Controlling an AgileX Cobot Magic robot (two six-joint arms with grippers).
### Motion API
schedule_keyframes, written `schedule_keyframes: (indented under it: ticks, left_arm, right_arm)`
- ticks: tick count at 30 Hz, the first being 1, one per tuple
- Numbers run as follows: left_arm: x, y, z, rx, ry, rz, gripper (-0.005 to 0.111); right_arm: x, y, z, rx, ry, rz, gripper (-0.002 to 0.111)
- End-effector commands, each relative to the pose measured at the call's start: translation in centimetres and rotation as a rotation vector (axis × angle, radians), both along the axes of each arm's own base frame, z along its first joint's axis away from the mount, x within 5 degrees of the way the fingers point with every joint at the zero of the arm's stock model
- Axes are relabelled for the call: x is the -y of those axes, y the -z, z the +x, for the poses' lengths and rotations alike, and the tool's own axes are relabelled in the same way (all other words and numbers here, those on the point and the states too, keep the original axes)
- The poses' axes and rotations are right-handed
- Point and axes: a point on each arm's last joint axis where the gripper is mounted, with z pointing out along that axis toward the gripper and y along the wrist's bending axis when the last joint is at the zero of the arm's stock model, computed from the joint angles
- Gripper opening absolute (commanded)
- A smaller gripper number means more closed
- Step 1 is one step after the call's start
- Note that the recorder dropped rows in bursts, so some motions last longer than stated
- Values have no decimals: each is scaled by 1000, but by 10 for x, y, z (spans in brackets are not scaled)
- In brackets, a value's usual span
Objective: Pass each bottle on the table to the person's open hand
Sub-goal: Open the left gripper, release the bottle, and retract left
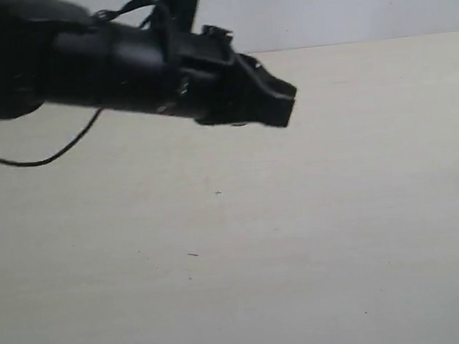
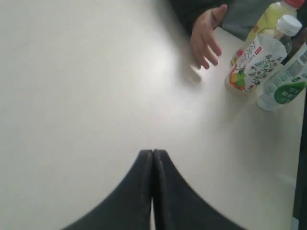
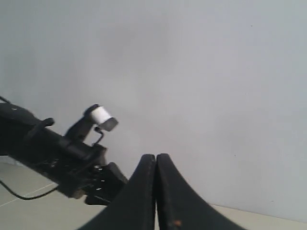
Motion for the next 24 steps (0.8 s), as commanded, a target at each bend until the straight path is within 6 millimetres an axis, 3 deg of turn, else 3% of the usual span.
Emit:
schedule_keyframes:
  ticks: [1, 3, 9, 16, 24]
  left_arm:
    - [-53, -8, -51, 185, 20, -24, 1]
    - [-75, -13, -75, 214, 24, -53, 1]
    - [-100, -21, -102, 316, 52, -66, 1]
    - [-107, -34, -110, 363, 49, -109, 1]
    - [-112, -32, -101, 367, -56, -69, 1]
  right_arm:
    - [0, 1, 0, 3, 2, -6, 0]
    - [0, 1, 0, 3, 2, -6, 0]
    - [0, 1, 0, 3, 2, -6, 0]
    - [0, 1, 0, 3, 2, -6, 0]
    - [0, 1, 0, 3, 2, -6, 0]
